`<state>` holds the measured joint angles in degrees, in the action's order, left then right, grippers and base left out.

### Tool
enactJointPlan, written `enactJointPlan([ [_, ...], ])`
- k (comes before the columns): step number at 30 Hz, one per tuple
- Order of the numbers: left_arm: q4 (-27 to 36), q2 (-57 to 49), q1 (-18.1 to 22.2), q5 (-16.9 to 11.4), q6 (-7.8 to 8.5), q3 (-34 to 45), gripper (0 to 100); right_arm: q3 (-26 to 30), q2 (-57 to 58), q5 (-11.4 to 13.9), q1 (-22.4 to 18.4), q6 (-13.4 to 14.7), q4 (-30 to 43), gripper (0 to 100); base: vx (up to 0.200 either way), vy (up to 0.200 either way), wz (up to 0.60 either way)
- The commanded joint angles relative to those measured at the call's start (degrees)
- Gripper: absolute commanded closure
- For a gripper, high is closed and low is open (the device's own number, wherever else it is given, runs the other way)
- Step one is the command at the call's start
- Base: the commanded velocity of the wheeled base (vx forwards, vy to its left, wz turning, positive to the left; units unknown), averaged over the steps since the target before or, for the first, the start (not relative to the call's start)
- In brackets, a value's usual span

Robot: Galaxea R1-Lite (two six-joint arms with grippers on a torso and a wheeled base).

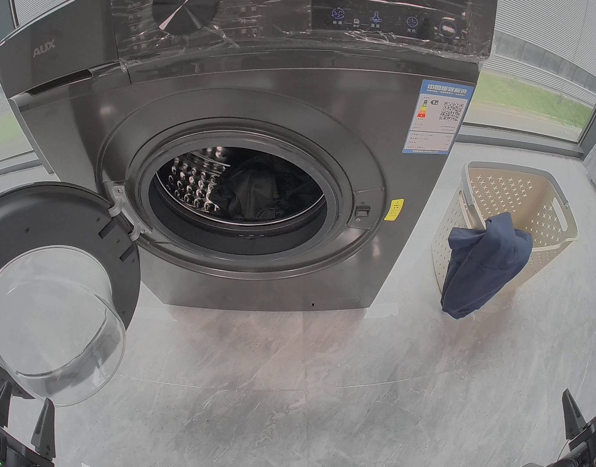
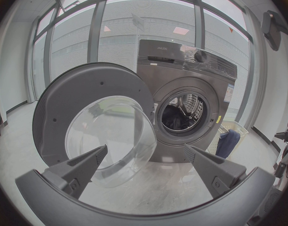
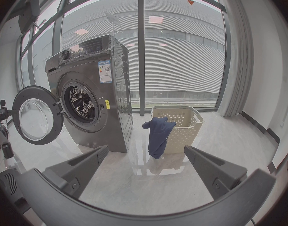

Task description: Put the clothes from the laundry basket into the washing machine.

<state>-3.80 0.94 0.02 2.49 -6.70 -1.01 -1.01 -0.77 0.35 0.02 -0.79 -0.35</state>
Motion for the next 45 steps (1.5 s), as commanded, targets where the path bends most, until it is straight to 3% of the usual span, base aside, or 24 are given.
enactJointPlan([
  [1,0.02,-0.59,-0.11,0.94,-0.33,1.01,0,1.01,0.33,0.0,-0.02,0.0,-0.09,0,0.0,-0.2,0.0],
  [2,0.2,-0.59,0.06,2.26,0.11,0.92,0,1.01,0.33,0.0,-0.02,0.0,-0.09,0,0.0,-0.2,0.0],
  [3,0.82,-0.59,0.06,3.93,1.7,1.01,0,1.01,0.33,0.0,-0.02,0.0,-0.09,0,0.0,-0.2,0.0],
  [5,1.87,-0.59,0.06,4.28,3.45,0.75,0,1.01,0.33,0.0,-0.02,0.0,-0.09,0,0.0,-0.2,0.0],
  [7,2.57,-0.68,-0.11,2.79,3.8,0.75,0,1.01,0.33,0.0,-0.02,0.0,-0.09,0,0.0,-0.2,0.0],
  [10,3.8,-0.59,-0.11,-1.61,6.7,1.01,0,1.01,0.33,0.0,-0.02,0.0,-0.09,0,0.0,-0.2,0.0],
  [16,3.89,-0.59,-0.11,-1.96,7.41,1.01,0,1.01,0.33,0.0,-0.11,0.09,-0.09,0,0.0,-0.2,0.0],
  [20,3.89,-0.59,-0.11,-1.96,6.88,1.01,0,1.01,0.33,-0.09,-0.2,0.0,-0.09,0,0.0,-0.2,0.0],
  [29,3.89,-0.59,-0.11,-2.31,6.7,0.92,0,1.01,0.33,-0.09,-0.11,0.0,-0.09,0,0.0,0.0,0.0],
  [35,3.8,-0.59,-0.2,-2.31,5.56,0.92,0,1.01,0.33,-0.09,-0.11,0.09,-0.09,0,0.2,0.0,0.0],
  [45,3.8,-0.59,-0.11,-2.22,5.65,0.92,0,1.01,0.33,-0.09,-0.11,0.09,-0.09,0,0.08,0.0,0.0],
])
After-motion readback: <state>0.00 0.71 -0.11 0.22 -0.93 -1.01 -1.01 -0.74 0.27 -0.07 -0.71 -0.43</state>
